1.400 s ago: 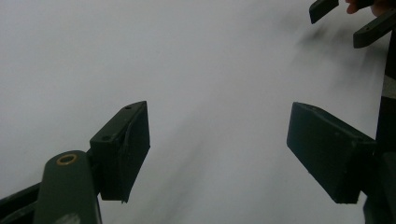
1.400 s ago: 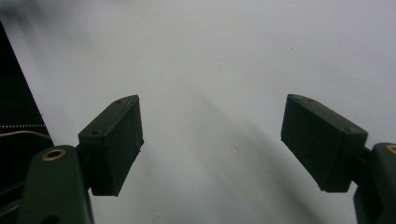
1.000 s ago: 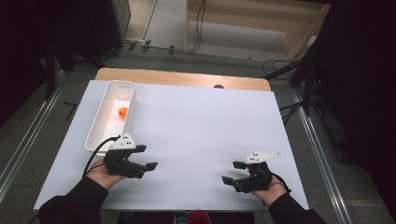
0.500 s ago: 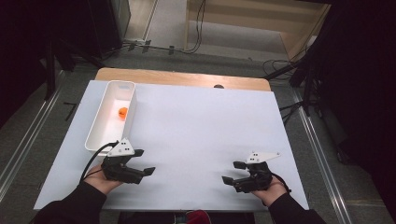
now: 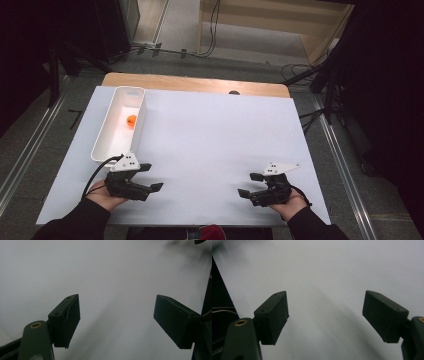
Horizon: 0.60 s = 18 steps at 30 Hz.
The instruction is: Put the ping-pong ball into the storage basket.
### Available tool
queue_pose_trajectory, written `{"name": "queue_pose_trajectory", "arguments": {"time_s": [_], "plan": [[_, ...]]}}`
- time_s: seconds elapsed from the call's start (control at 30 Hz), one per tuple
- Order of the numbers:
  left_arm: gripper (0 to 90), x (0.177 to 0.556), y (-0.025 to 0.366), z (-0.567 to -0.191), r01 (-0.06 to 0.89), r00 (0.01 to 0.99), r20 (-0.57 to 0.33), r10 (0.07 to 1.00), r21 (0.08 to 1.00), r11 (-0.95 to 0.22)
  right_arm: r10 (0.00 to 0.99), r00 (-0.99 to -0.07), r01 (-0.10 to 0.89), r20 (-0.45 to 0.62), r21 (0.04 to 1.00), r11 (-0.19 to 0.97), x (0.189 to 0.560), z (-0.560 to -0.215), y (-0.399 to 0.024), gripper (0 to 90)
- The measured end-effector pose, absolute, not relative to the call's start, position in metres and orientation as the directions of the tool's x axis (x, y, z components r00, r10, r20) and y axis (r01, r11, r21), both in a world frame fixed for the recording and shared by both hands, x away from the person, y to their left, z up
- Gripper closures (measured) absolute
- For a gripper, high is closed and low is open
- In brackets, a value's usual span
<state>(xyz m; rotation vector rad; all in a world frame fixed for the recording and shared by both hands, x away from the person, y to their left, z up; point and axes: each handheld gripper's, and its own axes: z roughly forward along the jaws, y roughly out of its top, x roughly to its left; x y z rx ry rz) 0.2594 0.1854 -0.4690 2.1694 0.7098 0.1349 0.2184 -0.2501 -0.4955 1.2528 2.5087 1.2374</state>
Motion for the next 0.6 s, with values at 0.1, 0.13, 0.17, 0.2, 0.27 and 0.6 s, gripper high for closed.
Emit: {"name": "queue_pose_trajectory", "arguments": {"time_s": [0.1, 0.13, 0.17, 0.2, 0.27, 0.6], "plan": [[21.8, 0.2593, 0.1858, -0.4694, 0.443, 0.835, -0.141, 0.532, 0.746, -0.497, 0.698, -0.665, 0.636, 0.265, 0.691, 0.344, 0.2185, -0.4955, -0.2502, 19.5], [21.8, 0.2595, 0.1858, -0.4696, 0.444, 0.836, -0.143, 0.53, 0.743, -0.501, 0.698, -0.665, 0.636, 0.264, 0.691, 0.345, 0.2185, -0.4955, -0.2502, 19.5], [21.8, 0.2596, 0.186, -0.4697, 0.445, 0.836, -0.142, 0.529, 0.74, -0.505, 0.699, -0.665, 0.636, 0.264, 0.69, 0.344, 0.2184, -0.4955, -0.25, 19.5], [21.8, 0.2596, 0.1861, -0.4698, 0.446, 0.835, -0.142, 0.532, 0.74, -0.504, 0.698, -0.665, 0.637, 0.265, 0.689, 0.345, 0.2182, -0.4956, -0.2498, 19.5], [21.8, 0.2599, 0.1864, -0.47, 0.446, 0.837, -0.146, 0.528, 0.742, -0.501, 0.698, -0.665, 0.637, 0.265, 0.689, 0.346, 0.2182, -0.4956, -0.2497, 19.5], [21.8, 0.2597, 0.1861, -0.4701, 0.448, 0.836, -0.145, 0.53, 0.739, -0.504, 0.697, -0.667, 0.636, 0.265, 0.689, 0.347, 0.2183, -0.4958, -0.2497, 19.5]]}}
